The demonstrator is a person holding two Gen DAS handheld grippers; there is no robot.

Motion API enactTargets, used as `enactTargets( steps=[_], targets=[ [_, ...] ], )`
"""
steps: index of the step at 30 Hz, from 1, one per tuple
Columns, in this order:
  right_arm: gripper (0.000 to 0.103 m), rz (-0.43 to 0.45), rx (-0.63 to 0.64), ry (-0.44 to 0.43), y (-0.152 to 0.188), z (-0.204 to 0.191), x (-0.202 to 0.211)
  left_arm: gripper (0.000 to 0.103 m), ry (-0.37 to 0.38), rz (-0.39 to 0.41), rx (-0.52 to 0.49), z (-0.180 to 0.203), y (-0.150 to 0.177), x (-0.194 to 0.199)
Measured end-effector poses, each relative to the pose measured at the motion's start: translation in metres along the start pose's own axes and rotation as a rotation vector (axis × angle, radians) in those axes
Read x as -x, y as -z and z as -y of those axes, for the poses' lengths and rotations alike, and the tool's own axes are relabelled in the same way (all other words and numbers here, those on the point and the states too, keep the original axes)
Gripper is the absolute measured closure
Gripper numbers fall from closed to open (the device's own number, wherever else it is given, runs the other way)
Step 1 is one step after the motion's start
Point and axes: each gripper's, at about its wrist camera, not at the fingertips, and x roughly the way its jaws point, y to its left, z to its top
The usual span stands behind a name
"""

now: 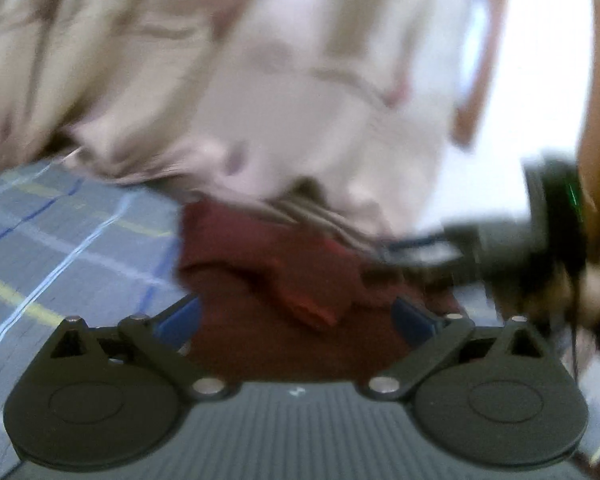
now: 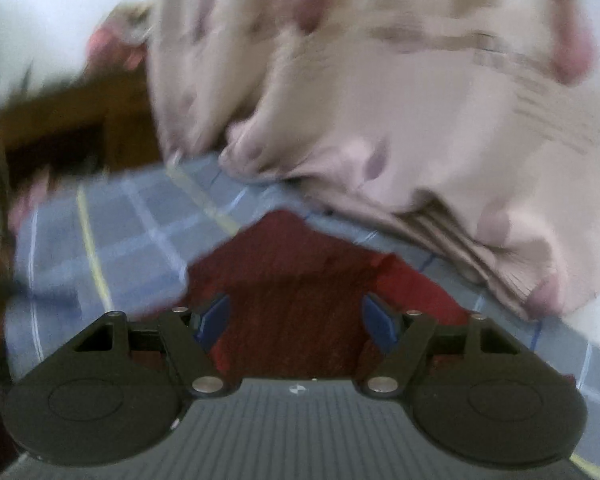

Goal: Fold small clothes

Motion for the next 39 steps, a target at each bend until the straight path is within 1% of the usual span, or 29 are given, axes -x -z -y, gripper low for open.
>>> enactTargets(
  steps=[1, 3, 6, 7, 8, 10, 12, 13, 14, 16, 17, 19, 21, 23, 24, 26, 27, 28, 31, 33, 34, 35, 36, 37, 38, 39],
  targets=[
    [0.032, -0.018, 0.037, -0.003, 0.005, -0.010, -0.004, 0.000, -0.009, 0.003, 0.046, -0.009, 0.000, 0.003],
    [0.033, -0.019, 0.105, 0.040, 0.014, -0.037, -0.012, 0.000, -0.020, -0.010, 0.140, -0.026, 0.002, 0.003],
    [0.040, -0.012, 0.127, 0.093, 0.017, -0.067, -0.028, 0.000, -0.018, -0.033, 0.255, -0.043, 0.008, 0.007],
    [0.043, -0.027, 0.144, 0.131, 0.018, -0.076, -0.036, 0.000, -0.012, -0.031, 0.275, -0.045, 0.009, 0.010],
    [0.044, -0.041, 0.156, 0.152, 0.019, -0.081, -0.043, 0.000, -0.010, -0.028, 0.282, -0.047, 0.009, 0.012],
    [0.045, -0.066, 0.179, 0.160, 0.023, -0.090, -0.055, 0.000, -0.024, -0.024, 0.266, -0.047, 0.009, 0.013],
    [0.046, -0.092, 0.203, 0.192, 0.029, -0.095, -0.065, 0.000, -0.037, -0.024, 0.250, -0.047, 0.009, 0.014],
    [0.053, -0.098, 0.218, 0.206, 0.032, -0.096, -0.069, 0.000, -0.038, -0.029, 0.250, -0.048, 0.009, 0.014],
    [0.073, -0.108, 0.214, 0.221, 0.033, -0.095, -0.073, 0.000, -0.039, -0.039, 0.256, -0.048, 0.010, 0.012],
    [0.098, -0.158, 0.124, 0.219, 0.031, -0.081, -0.079, 0.000, -0.043, -0.070, 0.277, -0.050, 0.011, 0.009],
    [0.097, -0.163, 0.098, 0.219, 0.032, -0.076, -0.080, 0.000, -0.044, -0.082, 0.287, -0.050, 0.011, 0.008],
    [0.097, -0.138, 0.104, 0.254, 0.031, -0.071, -0.074, 0.000, -0.042, -0.088, 0.300, -0.050, 0.012, 0.008],
    [0.098, -0.068, 0.050, 0.255, 0.025, -0.059, -0.053, 0.000, -0.039, -0.084, 0.300, -0.048, 0.009, 0.008],
    [0.098, -0.013, -0.007, 0.279, 0.018, -0.040, -0.031, 0.000, -0.035, -0.079, 0.285, -0.045, 0.004, 0.007],
    [0.098, 0.005, -0.051, 0.287, 0.015, -0.024, -0.019, 0.000, -0.031, -0.074, 0.274, -0.042, 0.001, 0.006],
    [0.098, 0.029, -0.132, 0.329, 0.014, 0.010, -0.001, 0.000, -0.020, -0.059, 0.252, -0.036, -0.006, 0.005],
    [0.098, 0.037, -0.193, 0.345, 0.017, 0.033, 0.008, 0.000, -0.017, -0.054, 0.242, -0.033, -0.009, 0.004],
    [0.101, 0.043, -0.252, 0.359, 0.020, 0.053, 0.015, 0.000, -0.016, -0.053, 0.230, -0.029, -0.011, 0.003],
    [0.101, 0.065, -0.456, 0.394, 0.043, 0.116, 0.033, 0.000, -0.020, -0.068, 0.201, -0.019, -0.015, -0.005],
    [0.101, 0.078, -0.597, 0.379, 0.066, 0.151, 0.043, 0.000, -0.011, -0.080, 0.196, -0.015, -0.014, -0.011],
    [0.100, 0.080, -0.648, 0.367, 0.077, 0.162, 0.044, 0.000, -0.009, -0.085, 0.193, -0.012, -0.014, -0.014],
    [0.100, 0.077, -0.711, 0.325, 0.091, 0.174, 0.046, 0.000, -0.010, -0.090, 0.189, -0.010, -0.013, -0.017],
    [0.100, 0.082, -0.774, 0.252, 0.103, 0.181, 0.046, 0.000, -0.011, -0.095, 0.185, -0.008, -0.013, -0.019],
    [0.099, 0.101, -0.822, 0.209, 0.111, 0.184, 0.047, 0.000, -0.012, -0.101, 0.184, -0.007, -0.012, -0.022],
    [0.087, 0.112, -0.854, 0.183, 0.120, 0.185, 0.048, 0.000, -0.012, -0.110, 0.187, -0.005, -0.012, -0.026],
    [0.086, 0.113, -0.851, 0.163, 0.124, 0.185, 0.046, 0.000, -0.012, -0.119, 0.193, -0.005, -0.012, -0.029]
  ],
)
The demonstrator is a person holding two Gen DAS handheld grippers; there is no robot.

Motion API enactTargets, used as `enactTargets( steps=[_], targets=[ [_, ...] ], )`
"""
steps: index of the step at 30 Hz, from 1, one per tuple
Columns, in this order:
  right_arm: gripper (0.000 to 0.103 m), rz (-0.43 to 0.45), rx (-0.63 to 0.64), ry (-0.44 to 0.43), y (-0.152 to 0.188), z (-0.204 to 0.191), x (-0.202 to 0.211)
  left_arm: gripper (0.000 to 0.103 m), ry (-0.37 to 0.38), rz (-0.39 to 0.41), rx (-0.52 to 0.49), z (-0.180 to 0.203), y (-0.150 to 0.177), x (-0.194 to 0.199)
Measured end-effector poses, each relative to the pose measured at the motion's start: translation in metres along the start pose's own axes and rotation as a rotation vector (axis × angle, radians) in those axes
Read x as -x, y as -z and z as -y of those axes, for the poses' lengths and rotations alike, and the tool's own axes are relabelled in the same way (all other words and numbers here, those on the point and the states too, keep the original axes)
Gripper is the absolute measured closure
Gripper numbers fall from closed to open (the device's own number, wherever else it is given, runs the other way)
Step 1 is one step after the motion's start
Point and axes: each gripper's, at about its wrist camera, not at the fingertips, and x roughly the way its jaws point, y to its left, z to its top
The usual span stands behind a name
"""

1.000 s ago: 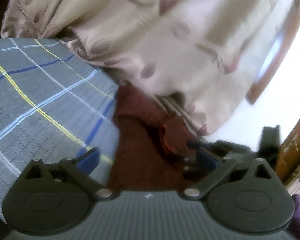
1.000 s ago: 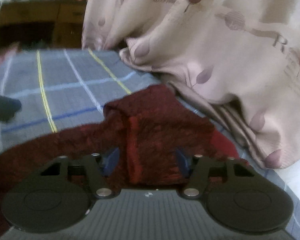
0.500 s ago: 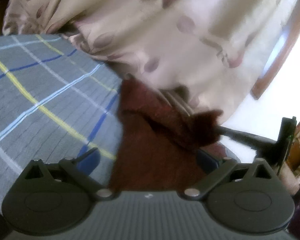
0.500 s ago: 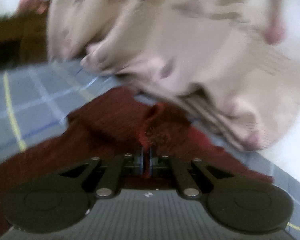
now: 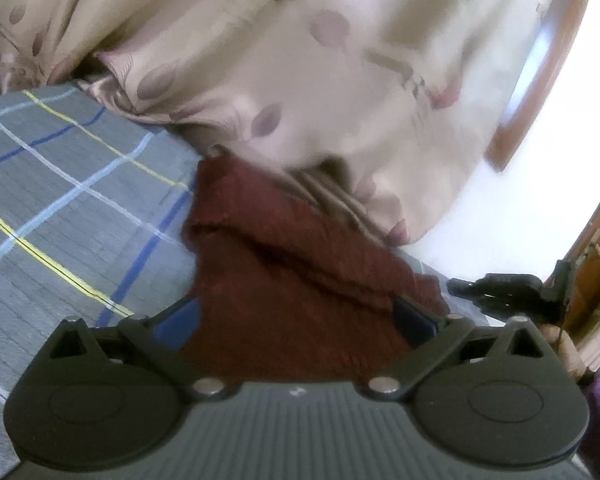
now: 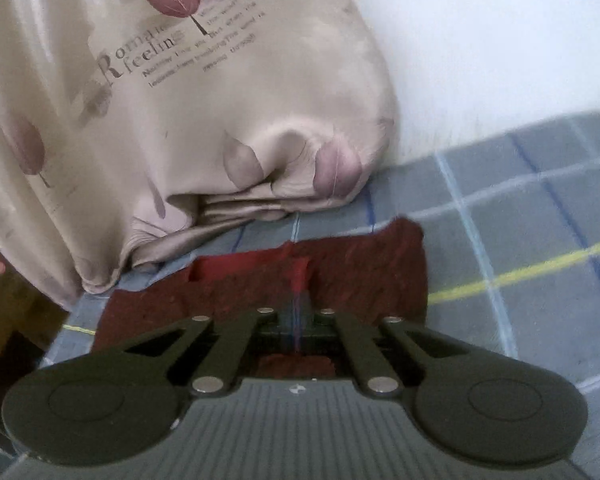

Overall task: Fold small clothes
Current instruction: 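Grasp the sweater side edge with the right tool and fold it inward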

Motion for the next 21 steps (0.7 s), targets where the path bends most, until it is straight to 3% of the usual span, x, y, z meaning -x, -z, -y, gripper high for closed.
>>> enactTargets(
  steps=[4, 8, 11, 15, 17, 21],
  targets=[
    [0.084, -0.054, 0.011, -0.046, 0.007, -0.007, -0.021, 0.000, 0.001, -0.026, 0.026, 0.003, 0.000, -0.009],
    [0.071, -0.090, 0.004, -0.036, 0.003, -0.008, -0.048, 0.000, -0.006, -0.029, 0.014, 0.005, -0.001, -0.012],
    [0.068, -0.133, -0.041, -0.005, 0.006, -0.002, -0.065, 0.000, -0.005, -0.039, 0.010, 0.006, -0.001, -0.015],
    [0.069, -0.158, -0.047, -0.038, 0.017, -0.004, -0.078, 0.000, -0.008, -0.068, 0.023, 0.009, 0.000, -0.025],
    [0.089, -0.160, -0.042, -0.015, 0.018, -0.005, -0.084, 0.000, -0.006, -0.076, 0.035, 0.010, 0.001, -0.027],
    [0.091, -0.074, -0.013, -0.035, 0.014, -0.010, -0.071, 0.000, 0.000, -0.065, 0.029, 0.015, -0.001, -0.026]
  ],
)
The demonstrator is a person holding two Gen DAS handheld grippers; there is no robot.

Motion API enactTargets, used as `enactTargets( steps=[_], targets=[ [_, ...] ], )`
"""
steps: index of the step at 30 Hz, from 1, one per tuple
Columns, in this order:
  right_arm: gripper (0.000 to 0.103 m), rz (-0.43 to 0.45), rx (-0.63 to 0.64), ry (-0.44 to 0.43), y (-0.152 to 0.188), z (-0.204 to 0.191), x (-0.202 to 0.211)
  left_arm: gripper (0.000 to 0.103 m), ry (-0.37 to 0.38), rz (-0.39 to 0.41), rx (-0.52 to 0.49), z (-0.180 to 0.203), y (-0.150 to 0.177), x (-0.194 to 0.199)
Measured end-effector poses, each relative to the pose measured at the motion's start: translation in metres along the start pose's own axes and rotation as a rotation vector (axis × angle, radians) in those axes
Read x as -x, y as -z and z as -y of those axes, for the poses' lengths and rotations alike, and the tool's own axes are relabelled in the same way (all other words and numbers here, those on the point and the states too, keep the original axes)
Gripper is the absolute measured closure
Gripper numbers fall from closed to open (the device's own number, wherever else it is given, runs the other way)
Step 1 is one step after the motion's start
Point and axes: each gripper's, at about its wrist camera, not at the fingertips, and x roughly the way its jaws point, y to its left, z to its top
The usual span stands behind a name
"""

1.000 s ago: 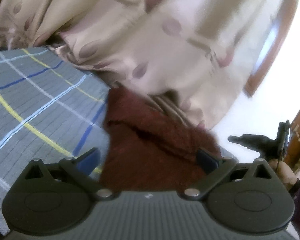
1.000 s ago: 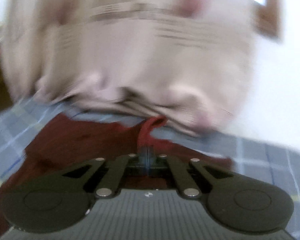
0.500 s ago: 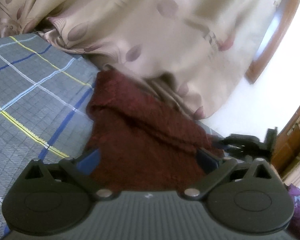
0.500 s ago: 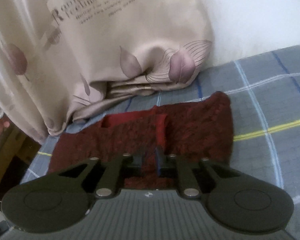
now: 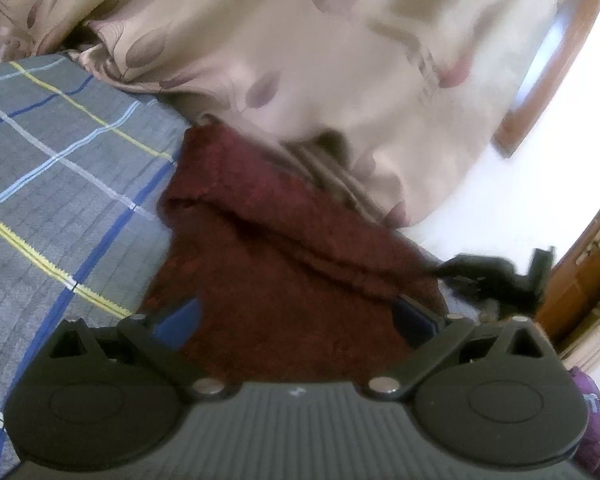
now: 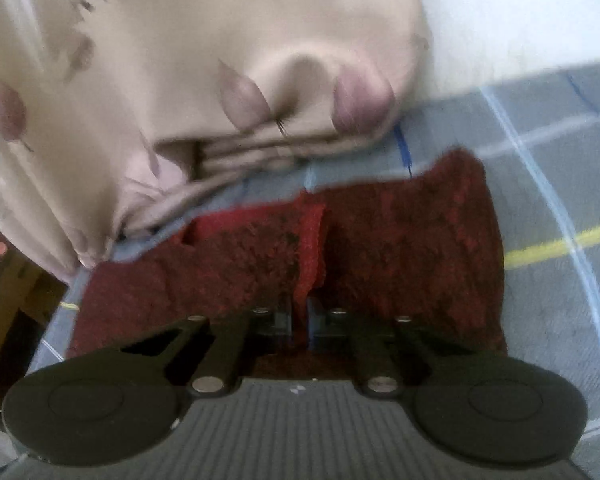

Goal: Fold small clothes

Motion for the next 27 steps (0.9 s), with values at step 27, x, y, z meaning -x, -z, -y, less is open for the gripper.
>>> enactTargets(
  steps=[27],
  targets=[
    [0.094, 0.113, -0.090, 0.123, 0.012, 0.072, 0.038, 0.000, -0.021, -0.052, -0.046, -0.012, 0.012, -0.016]
  ],
)
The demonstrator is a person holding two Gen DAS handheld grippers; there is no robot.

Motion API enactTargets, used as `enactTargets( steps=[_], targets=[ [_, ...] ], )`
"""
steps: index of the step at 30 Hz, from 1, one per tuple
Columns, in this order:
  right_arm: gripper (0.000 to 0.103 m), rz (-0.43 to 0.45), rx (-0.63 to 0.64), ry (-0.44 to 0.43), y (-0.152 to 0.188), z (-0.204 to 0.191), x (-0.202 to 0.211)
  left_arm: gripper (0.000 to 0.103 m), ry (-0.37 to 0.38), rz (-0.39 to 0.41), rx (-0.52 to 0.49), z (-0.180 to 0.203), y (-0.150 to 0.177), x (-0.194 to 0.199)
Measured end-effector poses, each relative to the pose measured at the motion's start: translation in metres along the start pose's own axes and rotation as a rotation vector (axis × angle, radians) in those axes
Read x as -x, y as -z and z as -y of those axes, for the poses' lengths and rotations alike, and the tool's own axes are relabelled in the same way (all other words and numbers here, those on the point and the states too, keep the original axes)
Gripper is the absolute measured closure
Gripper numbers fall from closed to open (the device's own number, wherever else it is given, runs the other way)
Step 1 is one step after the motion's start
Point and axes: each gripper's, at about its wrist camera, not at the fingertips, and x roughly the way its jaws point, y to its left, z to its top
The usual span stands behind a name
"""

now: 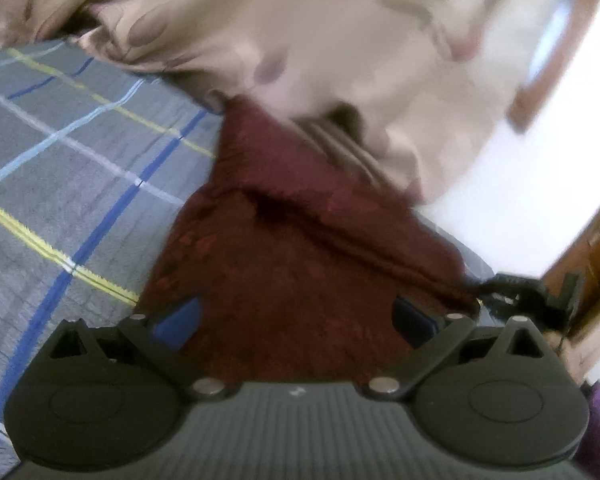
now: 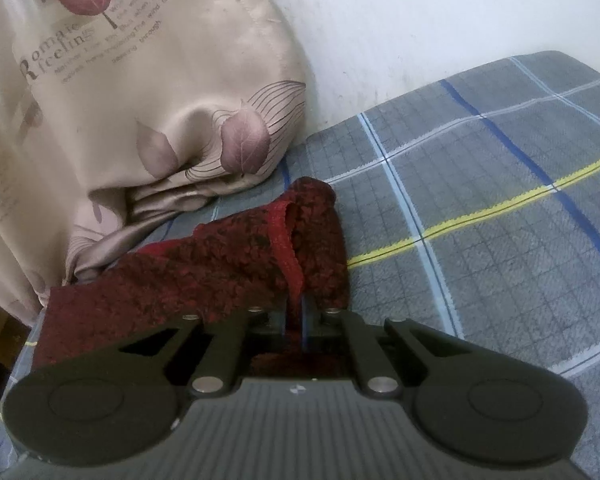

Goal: Fold small clothes

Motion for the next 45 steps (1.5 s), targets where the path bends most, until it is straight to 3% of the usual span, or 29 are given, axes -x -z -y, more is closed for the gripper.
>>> enactTargets(
  steps=[2, 6, 9, 11, 14, 19, 21, 22, 23, 25, 27, 28, 30, 31, 33, 35, 38, 42, 45],
  targets=[
    [0.077, 0.014, -0.040, -0.034, 0.000, 0.002, 0.015, 0.000, 0.013, 0.003, -0.055, 0.005, 0.000, 0.010],
    [0.072, 0.036, 0.027, -0.087, 0.015, -0.008, 0.074, 0.000, 0.028, 0.022, -0.144, 0.010, 0.004, 0.034],
    [0.067, -0.048, 0.044, -0.173, 0.047, -0.009, 0.123, 0.000, 0.048, 0.013, -0.160, 0.007, 0.010, 0.049],
    [0.058, -0.105, 0.037, -0.217, 0.075, -0.007, 0.156, 0.000, 0.067, 0.008, -0.157, 0.001, 0.014, 0.059],
    [0.045, -0.164, 0.020, -0.199, 0.116, -0.007, 0.198, 0.000, 0.087, -0.011, -0.144, -0.010, 0.022, 0.072],
    [0.045, -0.234, -0.038, -0.143, 0.175, -0.002, 0.240, 0.000, 0.049, -0.040, -0.101, -0.027, 0.034, 0.084],
    [0.057, -0.248, -0.070, -0.183, 0.192, -0.005, 0.247, 0.000, 0.048, -0.046, -0.068, -0.032, 0.037, 0.088],
    [0.069, -0.263, -0.100, -0.207, 0.199, -0.005, 0.248, 0.000, 0.051, -0.049, -0.051, -0.034, 0.038, 0.090],
    [0.075, -0.281, -0.132, -0.227, 0.207, -0.007, 0.247, 0.000, 0.054, -0.051, -0.040, -0.035, 0.039, 0.092],
    [0.075, -0.285, -0.138, -0.263, 0.217, -0.017, 0.253, 0.000, 0.054, -0.055, -0.033, -0.035, 0.040, 0.096],
    [0.084, -0.231, -0.036, -0.306, 0.221, -0.040, 0.274, 0.000, 0.047, -0.056, -0.046, -0.033, 0.040, 0.098],
    [0.095, -0.204, 0.055, -0.266, 0.222, -0.052, 0.285, 0.000, 0.043, -0.061, -0.051, -0.033, 0.041, 0.098],
    [0.091, -0.194, 0.178, -0.057, 0.228, -0.061, 0.290, 0.000, 0.042, -0.071, -0.056, -0.031, 0.043, 0.097],
    [0.092, -0.209, 0.189, -0.002, 0.233, -0.056, 0.289, 0.000, 0.044, -0.073, -0.059, -0.031, 0.044, 0.097],
    [0.092, -0.223, 0.093, -0.024, 0.241, -0.036, 0.294, 0.000, 0.043, -0.076, -0.063, -0.031, 0.048, 0.099],
    [0.092, -0.170, 0.036, -0.053, 0.245, -0.029, 0.304, 0.000, 0.046, -0.083, -0.064, -0.031, 0.051, 0.099],
    [0.087, -0.117, 0.093, 0.014, 0.252, -0.030, 0.312, 0.000, 0.042, -0.091, -0.056, -0.034, 0.056, 0.101],
    [0.086, -0.063, 0.022, -0.117, 0.250, -0.020, 0.313, 0.000, 0.063, -0.071, 0.013, -0.045, 0.058, 0.109],
    [0.085, -0.016, 0.025, -0.075, 0.250, -0.019, 0.305, 0.000, 0.050, -0.069, 0.049, -0.053, 0.059, 0.115]
  ],
)
